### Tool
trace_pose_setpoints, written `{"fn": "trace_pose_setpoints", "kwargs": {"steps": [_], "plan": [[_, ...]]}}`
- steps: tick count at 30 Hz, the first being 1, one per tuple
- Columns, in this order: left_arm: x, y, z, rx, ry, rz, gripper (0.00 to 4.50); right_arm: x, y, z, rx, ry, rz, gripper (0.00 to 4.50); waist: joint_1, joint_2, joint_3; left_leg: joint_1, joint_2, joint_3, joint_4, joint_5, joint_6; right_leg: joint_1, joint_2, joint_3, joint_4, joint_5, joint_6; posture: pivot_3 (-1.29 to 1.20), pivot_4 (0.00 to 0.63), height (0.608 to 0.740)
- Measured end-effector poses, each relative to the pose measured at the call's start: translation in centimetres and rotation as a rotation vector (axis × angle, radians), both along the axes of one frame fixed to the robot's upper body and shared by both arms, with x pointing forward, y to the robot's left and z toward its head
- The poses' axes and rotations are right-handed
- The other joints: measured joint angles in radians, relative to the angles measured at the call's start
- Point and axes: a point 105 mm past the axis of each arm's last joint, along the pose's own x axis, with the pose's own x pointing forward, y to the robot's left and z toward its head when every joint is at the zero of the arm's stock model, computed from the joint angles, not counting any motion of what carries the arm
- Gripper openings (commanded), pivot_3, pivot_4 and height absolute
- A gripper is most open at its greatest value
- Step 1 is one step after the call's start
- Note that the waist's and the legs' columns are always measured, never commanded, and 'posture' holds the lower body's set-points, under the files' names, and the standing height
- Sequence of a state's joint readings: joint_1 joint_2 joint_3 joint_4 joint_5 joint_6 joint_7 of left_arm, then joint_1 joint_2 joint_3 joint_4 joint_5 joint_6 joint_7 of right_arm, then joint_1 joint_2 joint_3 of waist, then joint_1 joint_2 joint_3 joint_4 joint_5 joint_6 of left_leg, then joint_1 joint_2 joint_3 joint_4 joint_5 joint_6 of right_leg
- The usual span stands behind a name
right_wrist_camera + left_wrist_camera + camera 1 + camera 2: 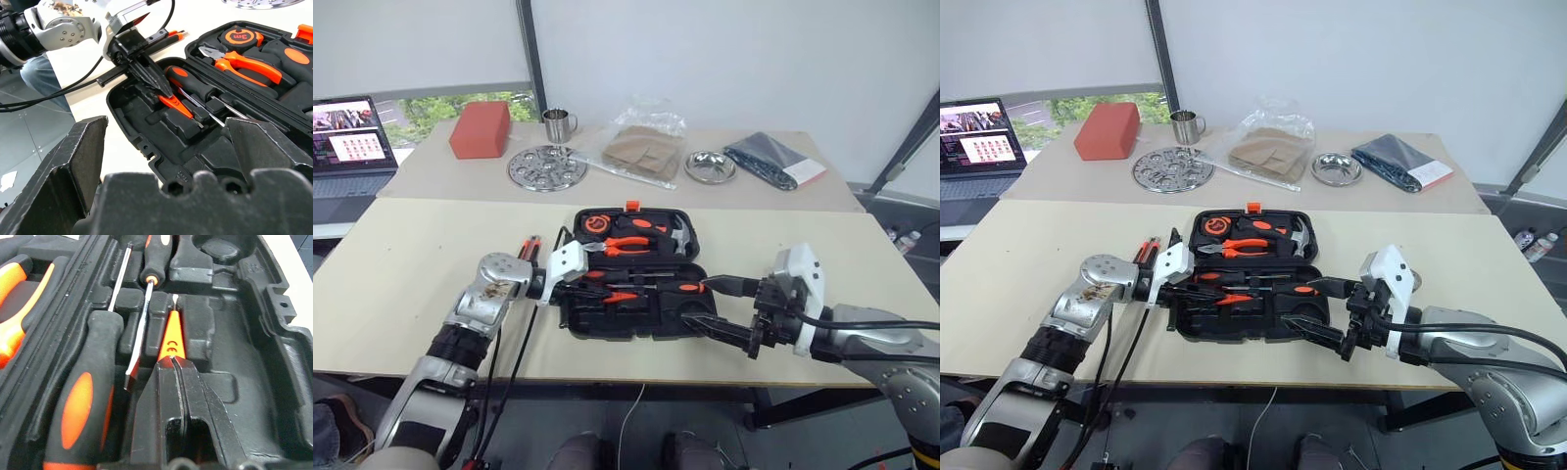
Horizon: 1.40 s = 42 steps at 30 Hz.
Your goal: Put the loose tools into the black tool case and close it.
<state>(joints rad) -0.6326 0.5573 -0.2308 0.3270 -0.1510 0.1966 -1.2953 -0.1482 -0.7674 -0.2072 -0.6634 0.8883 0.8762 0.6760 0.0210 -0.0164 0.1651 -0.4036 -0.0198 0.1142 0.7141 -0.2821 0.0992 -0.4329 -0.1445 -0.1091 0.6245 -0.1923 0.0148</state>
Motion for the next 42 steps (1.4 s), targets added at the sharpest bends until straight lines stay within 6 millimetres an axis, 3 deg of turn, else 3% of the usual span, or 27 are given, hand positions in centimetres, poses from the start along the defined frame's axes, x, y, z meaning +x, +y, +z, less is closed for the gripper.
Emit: {"fn": "trace_pose_setpoints", "kwargs": {"steps": [1,5,10,13,15,17,22,29,33,37,38,40,42], "plan": [[0.1,0.2,0.2,-0.014,-0.004,0.018,0.04,0.0,0.0,0.0,0.0,0.001,0.002,4.5,-0.001,0.0,0.0,0.0,0.0,0.0,0.0,0.0,0.0,0.0,0.0,0.0,0.0,0.0,0.0,0.0,0.15,0.734],[-0.1,2.9,1.2,-0.102,0.085,0.165,1.07,0.6,0.6,0.6,0.0,-0.033,0.032,4.5,-0.015,-0.001,0.0,-0.002,0.001,0.0,0.0,0.001,0.001,-0.003,0.001,0.0,0.001,0.0,0.0,0.0,0.15,0.734],[-1.8,8.4,4.9,-0.252,0.079,0.417,2.87,1.4,1.6,1.3,-0.01,-0.064,0.107,4.5,-0.02,-0.001,0.001,-0.003,0.0,0.0,-0.001,0.004,0.006,-0.004,0.001,0.0,0.001,0.0,0.0,0.0,0.15,0.734],[-4.5,14.2,3.3,-0.261,0.113,0.701,4.04,1.9,2.0,1.1,-0.028,-0.068,0.151,4.5,-0.034,-0.001,0.001,0.0,-0.001,0.0,-0.003,0.003,0.005,-0.003,0.001,-0.001,0.0,-0.002,0.002,0.0,0.15,0.734],[-5.5,15.6,2.6,-0.267,0.128,0.803,4.47,2.1,2.0,0.8,-0.034,-0.057,0.163,4.5,-0.027,-0.001,0.001,-0.002,-0.001,-0.001,-0.003,0.003,0.004,-0.003,0.0,-0.003,-0.002,-0.002,0.002,0.0,0.15,0.734],[-6.2,16.6,2.1,-0.275,0.12,0.92,4.47,2.4,2.6,0.8,-0.028,-0.064,0.196,4.5,-0.008,-0.001,0.002,-0.003,-0.001,-0.001,-0.003,-0.001,-0.003,-0.002,-0.001,-0.007,-0.003,-0.002,0.002,0.0,0.15,0.734],[-5.6,16.2,2.2,-0.235,0.099,1.015,4.47,2.7,3.0,0.9,-0.029,-0.071,0.236,4.5,0.012,-0.001,0.002,-0.002,-0.002,-0.004,-0.003,-0.002,-0.005,-0.002,-0.001,-0.012,-0.008,0.0,0.003,0.0,0.15,0.734],[-0.6,14.3,3.7,-0.202,0.142,1.142,4.47,2.7,3.0,0.4,-0.041,-0.059,0.247,4.5,0.016,-0.001,0.002,0.0,-0.003,-0.003,-0.003,-0.001,-0.006,0.004,0.007,-0.012,-0.007,0.003,0.002,0.0,0.15,0.734],[0.7,12.3,2.0,-0.138,0.224,1.133,4.47,2.3,3.1,0.2,-0.043,-0.062,0.247,4.5,0.001,-0.001,0.002,0.002,0.0,-0.003,-0.004,-0.001,-0.006,0.007,0.013,-0.012,-0.011,0.002,0.002,0.0,0.15,0.734],[1.7,11.8,1.4,-0.091,0.218,1.131,4.47,2.0,3.1,-0.1,-0.041,-0.059,0.231,4.5,-0.007,0.0,0.002,0.005,0.0,-0.003,-0.006,-0.001,-0.007,0.01,0.014,-0.012,-0.012,0.0,0.002,0.0,0.15,0.734],[1.9,11.8,1.3,-0.082,0.21,1.133,3.95,2.0,3.1,-0.1,-0.042,-0.058,0.227,4.5,-0.007,0.0,0.002,0.005,0.0,-0.003,-0.006,-0.001,-0.008,0.01,0.014,-0.012,-0.012,0.0,0.002,0.0,0.15,0.734],[2.1,12.0,1.1,-0.067,0.198,1.146,3.47,1.9,3.1,-0.1,-0.041,-0.065,0.22,4.5,-0.008,0.0,0.002,0.006,0.001,-0.003,-0.006,-0.001,-0.01,0.01,0.013,-0.011,-0.011,0.0,0.002,0.0,0.15,0.734],[2.3,12.5,0.9,-0.057,0.187,1.159,2.63,1.7,3.0,-0.2,-0.037,-0.063,0.212,4.5,-0.008,0.0,0.002,0.006,0.001,-0.003,-0.006,-0.001,-0.01,0.01,0.012,-0.011,-0.011,-0.001,0.003,0.0,0.15,0.734]]}}
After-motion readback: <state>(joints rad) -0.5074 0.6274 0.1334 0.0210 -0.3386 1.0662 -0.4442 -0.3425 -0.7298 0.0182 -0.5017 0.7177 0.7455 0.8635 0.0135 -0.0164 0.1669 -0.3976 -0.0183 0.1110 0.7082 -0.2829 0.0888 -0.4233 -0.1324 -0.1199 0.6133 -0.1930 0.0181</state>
